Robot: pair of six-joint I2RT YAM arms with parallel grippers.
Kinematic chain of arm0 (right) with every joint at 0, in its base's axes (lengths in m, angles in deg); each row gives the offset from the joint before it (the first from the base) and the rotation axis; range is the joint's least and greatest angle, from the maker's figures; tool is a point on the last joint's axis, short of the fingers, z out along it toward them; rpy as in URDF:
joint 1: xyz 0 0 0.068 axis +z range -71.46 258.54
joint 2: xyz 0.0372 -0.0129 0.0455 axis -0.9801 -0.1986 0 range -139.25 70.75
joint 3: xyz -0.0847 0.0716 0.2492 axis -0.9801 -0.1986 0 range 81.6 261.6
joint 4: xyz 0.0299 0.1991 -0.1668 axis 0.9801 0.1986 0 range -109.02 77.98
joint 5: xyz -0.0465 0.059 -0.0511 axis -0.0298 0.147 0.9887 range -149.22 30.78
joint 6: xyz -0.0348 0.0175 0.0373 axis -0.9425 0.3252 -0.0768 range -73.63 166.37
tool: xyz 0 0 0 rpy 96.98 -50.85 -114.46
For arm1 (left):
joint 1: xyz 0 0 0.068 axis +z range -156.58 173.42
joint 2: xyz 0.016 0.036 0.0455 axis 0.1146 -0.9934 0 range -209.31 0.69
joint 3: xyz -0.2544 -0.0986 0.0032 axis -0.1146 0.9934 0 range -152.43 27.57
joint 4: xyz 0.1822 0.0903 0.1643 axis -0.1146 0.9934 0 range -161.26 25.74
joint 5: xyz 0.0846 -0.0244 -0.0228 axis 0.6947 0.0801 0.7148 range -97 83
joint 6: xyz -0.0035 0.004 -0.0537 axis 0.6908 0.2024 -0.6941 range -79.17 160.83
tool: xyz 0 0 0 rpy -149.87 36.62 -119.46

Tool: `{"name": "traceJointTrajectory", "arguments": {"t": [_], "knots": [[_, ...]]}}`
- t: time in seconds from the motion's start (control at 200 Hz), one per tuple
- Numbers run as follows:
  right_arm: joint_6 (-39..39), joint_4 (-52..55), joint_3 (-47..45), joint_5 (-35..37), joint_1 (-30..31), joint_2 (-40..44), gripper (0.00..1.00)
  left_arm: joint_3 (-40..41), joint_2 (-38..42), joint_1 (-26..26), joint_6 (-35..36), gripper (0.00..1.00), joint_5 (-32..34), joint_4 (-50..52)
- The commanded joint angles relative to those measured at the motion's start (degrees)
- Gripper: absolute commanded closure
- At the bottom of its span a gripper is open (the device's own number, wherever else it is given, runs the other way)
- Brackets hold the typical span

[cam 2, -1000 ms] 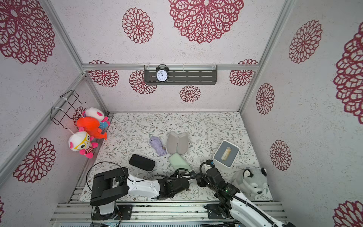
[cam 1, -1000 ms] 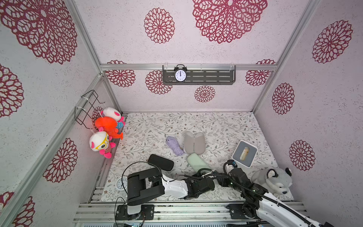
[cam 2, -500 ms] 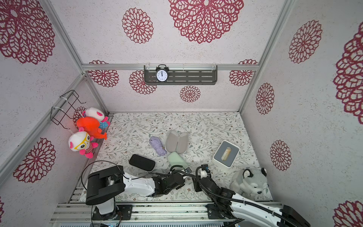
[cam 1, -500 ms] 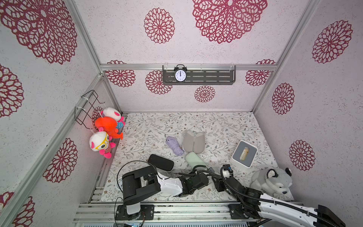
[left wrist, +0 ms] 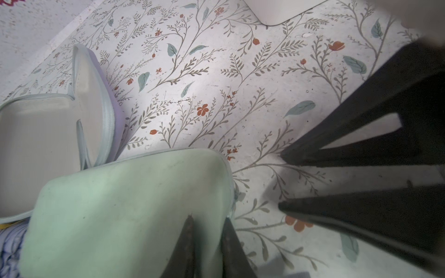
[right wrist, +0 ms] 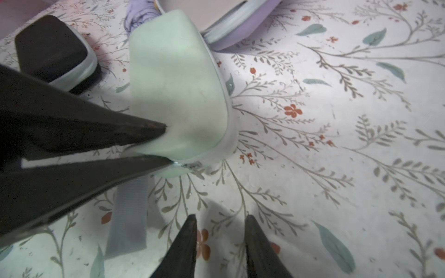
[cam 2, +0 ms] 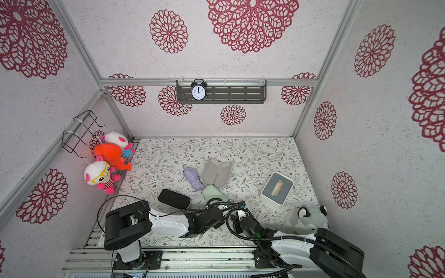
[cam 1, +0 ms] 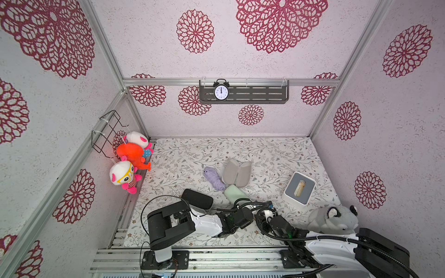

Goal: Put umbrellas into zippered umbrella sleeves
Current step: Zip the zipper on the umbrella sleeve.

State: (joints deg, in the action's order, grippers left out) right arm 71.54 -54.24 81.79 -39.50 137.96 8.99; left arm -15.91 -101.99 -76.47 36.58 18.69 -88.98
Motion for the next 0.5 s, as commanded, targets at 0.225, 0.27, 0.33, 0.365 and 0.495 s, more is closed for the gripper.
{"name": "traceJointTrajectory", "arguments": {"t": [0.225,0.27,0.33,0.365,0.495], "knots": [[-7.7,-21.1,-5.1,-1.3,0.2,-11.0,0.71,3.6,1.0,2.3,-3.4,0.93,-7.6,1.5],[-7.3,-21.0,-4.5,-2.1,0.2,-12.3,0.71,3.7,1.1,2.4,-3.5,0.92,-7.7,1.5],[-6.1,-19.3,-3.6,-2.5,0.2,-14.0,0.69,3.4,0.7,2.6,-3.4,0.93,-7.1,1.7],[-5.4,-20.4,-4.0,-2.6,0.2,-15.0,0.68,3.2,0.2,2.7,-3.2,0.92,-7.1,1.7],[-4.8,-28.5,-6.0,-1.9,0.2,-21.0,0.64,2.6,-1.2,2.7,-3.3,0.89,-7.4,1.2]]}}
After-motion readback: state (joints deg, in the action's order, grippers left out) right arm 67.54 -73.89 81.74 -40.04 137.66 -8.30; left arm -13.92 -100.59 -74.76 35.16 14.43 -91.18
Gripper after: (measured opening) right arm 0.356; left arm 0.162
